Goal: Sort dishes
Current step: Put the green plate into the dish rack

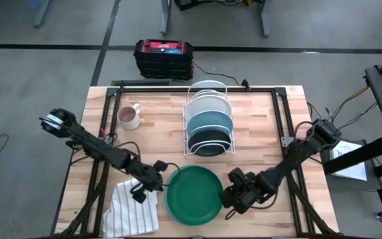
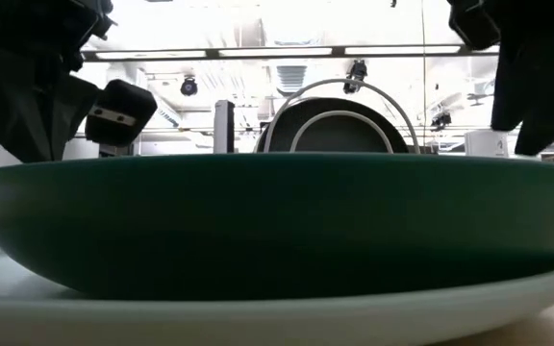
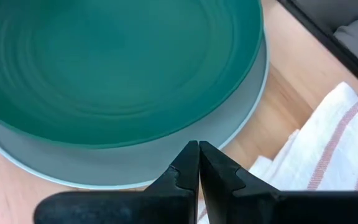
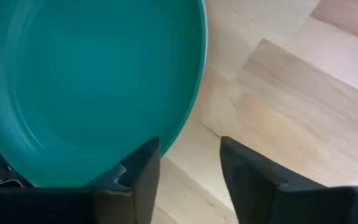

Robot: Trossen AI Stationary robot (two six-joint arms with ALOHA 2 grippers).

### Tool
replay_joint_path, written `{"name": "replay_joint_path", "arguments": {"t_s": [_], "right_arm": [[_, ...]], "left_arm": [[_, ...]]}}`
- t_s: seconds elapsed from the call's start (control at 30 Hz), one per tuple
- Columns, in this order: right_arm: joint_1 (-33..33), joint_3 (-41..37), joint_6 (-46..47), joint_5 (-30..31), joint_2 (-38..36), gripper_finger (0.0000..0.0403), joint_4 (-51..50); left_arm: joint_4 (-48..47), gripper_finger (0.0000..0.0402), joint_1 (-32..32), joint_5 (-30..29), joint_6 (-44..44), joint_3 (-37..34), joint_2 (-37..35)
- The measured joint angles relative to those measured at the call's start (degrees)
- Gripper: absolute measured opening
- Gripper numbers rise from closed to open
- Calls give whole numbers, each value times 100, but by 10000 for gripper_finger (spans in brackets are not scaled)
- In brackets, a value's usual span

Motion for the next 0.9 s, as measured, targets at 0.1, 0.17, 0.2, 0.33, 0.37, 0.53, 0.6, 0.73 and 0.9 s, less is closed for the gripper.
{"name": "replay_joint_path", "arguments": {"t_s": [0.1,0.17,0.2,0.33,0.37,0.53,0.6,0.73,0.9], "right_arm": [[-66,0,-2,0,95,184,43],[-129,0,-32,8,148,195,53],[-159,-6,-68,9,157,200,54],[-299,-62,-284,61,155,212,245],[-333,-69,-341,97,155,214,270],[-477,-89,-567,120,290,215,500],[-514,-94,-574,116,405,217,538],[-543,-94,-579,-1,644,218,738],[-573,-94,-612,-31,968,209,1113]], "left_arm": [[25,0,0,-2,-13,-1,97],[90,0,1,-2,-31,-2,168],[105,0,2,-2,-33,0,197],[201,0,2,-3,-35,-2,340],[223,0,2,-3,-35,-2,370],[270,0,2,-3,-35,-6,449],[271,0,2,-2,-30,-30,449],[304,0,2,-2,-4,-35,452],[306,0,2,-4,7,-70,452]]}}
